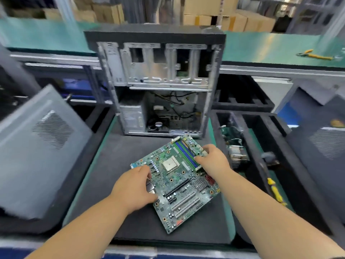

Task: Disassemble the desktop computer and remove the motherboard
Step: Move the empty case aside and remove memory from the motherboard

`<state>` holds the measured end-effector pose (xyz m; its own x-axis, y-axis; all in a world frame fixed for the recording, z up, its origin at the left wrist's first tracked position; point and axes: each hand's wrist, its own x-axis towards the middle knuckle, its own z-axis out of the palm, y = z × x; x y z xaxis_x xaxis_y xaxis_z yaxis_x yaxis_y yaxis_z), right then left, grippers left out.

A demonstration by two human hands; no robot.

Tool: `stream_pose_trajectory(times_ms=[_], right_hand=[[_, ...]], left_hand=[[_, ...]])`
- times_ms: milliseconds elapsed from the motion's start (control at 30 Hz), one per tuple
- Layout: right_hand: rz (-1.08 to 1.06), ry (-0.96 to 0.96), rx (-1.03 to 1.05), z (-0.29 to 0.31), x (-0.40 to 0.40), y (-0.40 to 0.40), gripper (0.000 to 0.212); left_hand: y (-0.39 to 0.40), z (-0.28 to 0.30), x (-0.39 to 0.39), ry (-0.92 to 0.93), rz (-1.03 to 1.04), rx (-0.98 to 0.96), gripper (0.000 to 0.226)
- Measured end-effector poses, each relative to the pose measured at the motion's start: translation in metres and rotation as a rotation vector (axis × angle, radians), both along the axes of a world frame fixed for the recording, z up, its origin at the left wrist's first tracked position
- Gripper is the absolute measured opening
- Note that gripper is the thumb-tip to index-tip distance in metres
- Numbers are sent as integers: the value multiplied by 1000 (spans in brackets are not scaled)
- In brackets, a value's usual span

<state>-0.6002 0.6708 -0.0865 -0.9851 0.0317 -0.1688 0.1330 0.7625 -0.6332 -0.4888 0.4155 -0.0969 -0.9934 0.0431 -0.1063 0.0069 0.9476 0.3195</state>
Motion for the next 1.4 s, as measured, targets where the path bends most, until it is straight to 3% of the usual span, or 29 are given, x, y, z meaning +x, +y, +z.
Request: stream_pose_trajectory(times_ms=[300, 400, 533, 667, 800, 933, 1133, 1400], right_hand=[[41, -7, 18, -31, -5, -86, 54], [47, -11, 70, -32, -7, -88, 51], [109, 4, 141, -25, -4, -73, 54], [-32, 48, 210, -17, 12, -45, 45], [-194, -157, 277, -22, 37, -29, 32], [-274, -288, 226, -32, 53, -39, 35], [-481, -238, 19, -34, 52, -63, 58], [-447, -126, -237, -35, 11, -67, 64]], left_hand=[[-66, -12, 15, -20, 86, 4, 55], [-69, -16, 12, 9, 15, -23, 58], [-80, -11, 2, 39, 44, 97, 55], [-95, -7, -31, 134, 152, 130, 41], [-102, -14, -62, -93, 212, 114, 59], [-99, -20, -78, -211, 145, 16, 61], [-102, -19, -83, -252, 81, 26, 55], [-106, -28, -79, -391, 75, -24, 56]])
